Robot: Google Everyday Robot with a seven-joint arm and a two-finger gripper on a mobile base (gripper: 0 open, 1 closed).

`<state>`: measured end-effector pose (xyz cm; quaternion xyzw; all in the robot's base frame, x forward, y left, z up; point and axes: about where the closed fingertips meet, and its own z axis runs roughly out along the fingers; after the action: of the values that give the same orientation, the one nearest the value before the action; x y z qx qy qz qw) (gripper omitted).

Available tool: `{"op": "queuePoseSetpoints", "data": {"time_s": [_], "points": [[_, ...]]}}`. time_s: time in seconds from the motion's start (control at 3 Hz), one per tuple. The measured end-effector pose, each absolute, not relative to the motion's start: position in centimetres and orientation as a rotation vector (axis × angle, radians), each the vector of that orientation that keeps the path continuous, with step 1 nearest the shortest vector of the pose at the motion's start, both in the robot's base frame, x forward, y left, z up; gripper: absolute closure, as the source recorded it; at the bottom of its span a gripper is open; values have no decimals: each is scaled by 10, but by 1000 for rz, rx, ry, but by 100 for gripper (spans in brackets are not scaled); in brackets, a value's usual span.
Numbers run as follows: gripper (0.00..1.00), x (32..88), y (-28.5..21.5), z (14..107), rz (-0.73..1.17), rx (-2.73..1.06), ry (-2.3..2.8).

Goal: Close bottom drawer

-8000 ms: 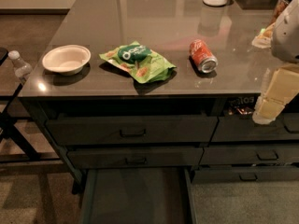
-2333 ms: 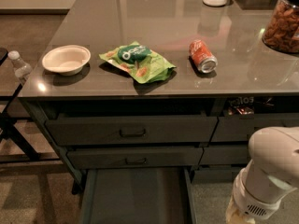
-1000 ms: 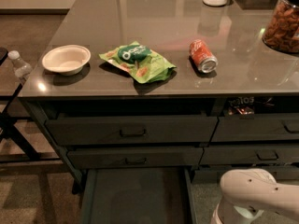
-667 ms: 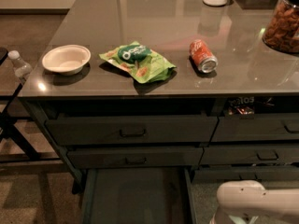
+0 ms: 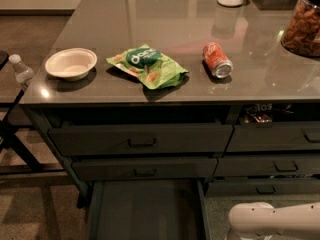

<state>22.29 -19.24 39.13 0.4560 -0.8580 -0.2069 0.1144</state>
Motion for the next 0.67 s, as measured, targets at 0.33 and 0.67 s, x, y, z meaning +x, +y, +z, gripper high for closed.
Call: {"op": "queuePoseSetpoints", "data": {"time_s": [0.33,0.67], "points": [[100,219,-191,367,-659,1292,-2510],[100,227,-184,311,-734,1224,-2527]]}}
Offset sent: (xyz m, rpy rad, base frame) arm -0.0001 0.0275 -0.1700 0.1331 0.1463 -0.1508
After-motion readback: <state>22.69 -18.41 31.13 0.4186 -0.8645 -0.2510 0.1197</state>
